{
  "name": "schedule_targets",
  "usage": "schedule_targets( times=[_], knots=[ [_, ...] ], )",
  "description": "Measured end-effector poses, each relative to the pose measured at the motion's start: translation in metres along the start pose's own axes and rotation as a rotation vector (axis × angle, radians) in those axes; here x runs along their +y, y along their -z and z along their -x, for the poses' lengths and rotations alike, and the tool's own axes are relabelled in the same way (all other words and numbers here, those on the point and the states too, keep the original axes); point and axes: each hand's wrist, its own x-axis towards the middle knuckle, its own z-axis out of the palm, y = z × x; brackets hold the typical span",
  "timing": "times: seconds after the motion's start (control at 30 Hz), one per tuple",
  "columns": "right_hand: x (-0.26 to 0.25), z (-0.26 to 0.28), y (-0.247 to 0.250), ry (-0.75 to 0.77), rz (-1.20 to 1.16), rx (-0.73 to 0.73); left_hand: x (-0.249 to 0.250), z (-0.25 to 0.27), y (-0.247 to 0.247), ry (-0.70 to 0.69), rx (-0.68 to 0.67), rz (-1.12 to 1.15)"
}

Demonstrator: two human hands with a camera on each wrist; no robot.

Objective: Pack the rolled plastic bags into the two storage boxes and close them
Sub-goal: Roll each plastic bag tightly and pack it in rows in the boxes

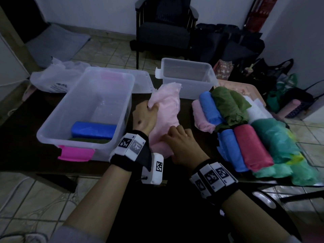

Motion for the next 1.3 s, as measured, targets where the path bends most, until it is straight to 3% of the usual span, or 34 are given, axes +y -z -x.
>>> schedule_targets(
  times=[0.13, 0.3, 0.43, 0.5, 0.6, 0.67, 0.73, 0.9, 1.3],
  knots=[
    [0.001, -0.001, -0.003, 0.044, -0.057, -0.061, 0.019, -0.003, 0.004, 0.008, 0.064, 0.017],
    [0.007, 0.008, -0.004, 0.056, -0.17, -0.187, 0.044, -0.024, 0.006, -0.009, 0.137, 0.315],
    [0.005, 0.01, -0.004, 0.017, -0.301, -0.216, 0.054, -0.028, 0.007, -0.188, 0.209, 0.115],
    [0.006, 0.009, -0.003, 0.021, -0.31, -0.251, 0.048, -0.024, -0.001, -0.284, 0.11, -0.194],
    [0.006, 0.009, -0.001, 0.032, -0.289, -0.267, 0.024, -0.014, -0.024, -0.224, -0.312, -0.634],
    [0.004, 0.011, -0.001, 0.042, -0.259, -0.242, 0.002, -0.013, -0.037, -0.144, -0.568, -0.783],
    [0.001, 0.014, -0.002, 0.06, -0.233, -0.231, -0.018, -0.017, -0.044, -0.111, -0.69, -0.821],
    [-0.002, 0.016, 0.006, 0.126, -0.265, -0.324, -0.038, -0.025, -0.043, -0.142, -0.812, -0.844],
    [-0.006, 0.014, 0.007, 0.132, -0.401, -0.419, -0.044, -0.03, -0.042, -0.211, -0.814, -0.839]
  ],
)
